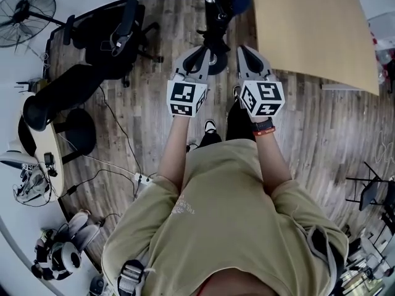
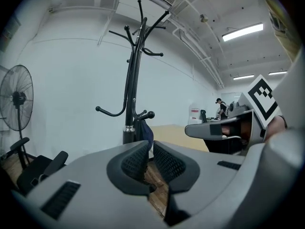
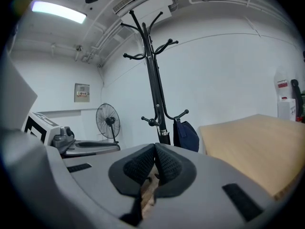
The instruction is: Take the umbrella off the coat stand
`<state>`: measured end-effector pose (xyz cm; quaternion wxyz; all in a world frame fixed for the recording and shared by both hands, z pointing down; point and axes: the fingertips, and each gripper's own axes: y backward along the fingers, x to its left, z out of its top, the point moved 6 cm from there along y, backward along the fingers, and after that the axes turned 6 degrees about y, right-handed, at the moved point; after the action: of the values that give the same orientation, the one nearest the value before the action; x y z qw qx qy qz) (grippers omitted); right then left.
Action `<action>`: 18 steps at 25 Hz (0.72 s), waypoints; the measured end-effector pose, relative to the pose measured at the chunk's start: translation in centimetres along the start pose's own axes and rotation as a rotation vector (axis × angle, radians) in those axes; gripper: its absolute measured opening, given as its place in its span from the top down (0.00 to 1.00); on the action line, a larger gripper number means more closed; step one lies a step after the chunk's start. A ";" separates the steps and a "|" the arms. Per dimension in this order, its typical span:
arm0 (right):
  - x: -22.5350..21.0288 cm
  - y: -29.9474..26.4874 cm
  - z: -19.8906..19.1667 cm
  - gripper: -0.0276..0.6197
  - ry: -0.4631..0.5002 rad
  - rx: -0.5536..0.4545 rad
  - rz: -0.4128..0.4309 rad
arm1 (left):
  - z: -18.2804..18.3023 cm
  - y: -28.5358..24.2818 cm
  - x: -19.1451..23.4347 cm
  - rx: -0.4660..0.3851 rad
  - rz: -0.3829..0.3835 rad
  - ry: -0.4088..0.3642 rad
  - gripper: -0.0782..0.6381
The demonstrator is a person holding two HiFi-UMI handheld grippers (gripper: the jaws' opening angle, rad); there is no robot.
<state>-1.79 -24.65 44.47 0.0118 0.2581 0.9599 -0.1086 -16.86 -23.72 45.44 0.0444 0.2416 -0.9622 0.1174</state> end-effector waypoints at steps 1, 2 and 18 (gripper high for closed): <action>-0.1 -0.3 -0.2 0.94 0.000 0.003 0.004 | -0.4 -0.4 0.3 0.008 -0.006 0.001 0.85; -0.2 -0.6 -0.3 0.94 0.000 0.006 0.009 | -0.7 -0.9 0.6 0.017 -0.010 0.003 0.84; -1.3 -3.9 -2.2 0.94 -0.006 0.051 0.082 | -3.1 -9.7 4.2 0.119 -0.142 -0.059 0.61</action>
<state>-2.55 -28.07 47.48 0.0125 0.2972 0.9454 -0.1334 -15.91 -33.15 51.06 0.0099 0.3147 -0.9349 0.1637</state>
